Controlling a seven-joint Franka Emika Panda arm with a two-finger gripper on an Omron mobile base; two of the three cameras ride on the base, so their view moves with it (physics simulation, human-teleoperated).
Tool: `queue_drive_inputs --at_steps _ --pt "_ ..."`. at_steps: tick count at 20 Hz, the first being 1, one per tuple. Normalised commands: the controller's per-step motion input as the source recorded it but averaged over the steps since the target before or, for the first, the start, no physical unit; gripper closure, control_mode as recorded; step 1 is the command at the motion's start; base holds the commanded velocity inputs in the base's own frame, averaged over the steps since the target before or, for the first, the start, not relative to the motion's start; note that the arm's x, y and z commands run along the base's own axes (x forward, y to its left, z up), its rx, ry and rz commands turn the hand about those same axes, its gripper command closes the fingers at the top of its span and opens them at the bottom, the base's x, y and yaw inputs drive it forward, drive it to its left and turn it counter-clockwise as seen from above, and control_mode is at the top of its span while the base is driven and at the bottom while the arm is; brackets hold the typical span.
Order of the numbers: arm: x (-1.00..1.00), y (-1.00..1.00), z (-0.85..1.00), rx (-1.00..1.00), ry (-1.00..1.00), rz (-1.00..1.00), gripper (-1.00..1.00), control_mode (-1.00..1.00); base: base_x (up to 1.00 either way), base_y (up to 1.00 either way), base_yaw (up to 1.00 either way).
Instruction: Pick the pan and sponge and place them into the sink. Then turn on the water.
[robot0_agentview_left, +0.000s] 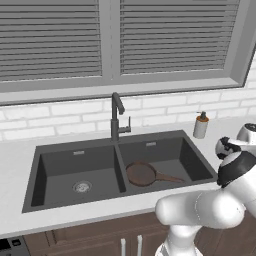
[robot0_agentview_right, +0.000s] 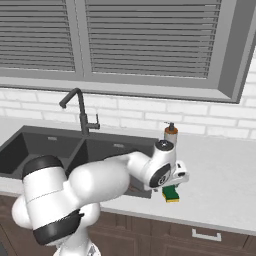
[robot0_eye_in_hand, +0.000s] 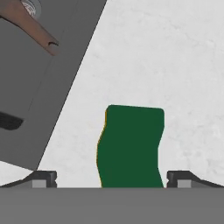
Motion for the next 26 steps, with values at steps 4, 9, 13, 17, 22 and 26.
queue_drive_inputs --at_steps 4,9,13,17,22,26 --pt "0.04 0.0 -0.27 0.0 0.0 0.01 -1.0 -1.0 0.0 0.0 0.0" --pt "0.22 -0.13 -0.35 0.04 0.0 0.03 -1.0 -1.0 0.0 0.0 0.0" --pt "0.22 -0.25 -0.31 0.06 0.0 0.07 -1.0 -1.0 0.0 0.0 0.0" --pt "0.09 -0.26 -0.3 0.05 0.0 0.07 -1.0 -1.0 0.0 0.0 0.0" --pt "0.0 -0.01 -0.31 0.01 0.0 0.01 1.0 -1.0 0.0 0.0 0.0" --pt "-0.1 0.0 -0.23 0.05 0.0 0.0 1.0 -1.0 0.0 0.0 0.0"
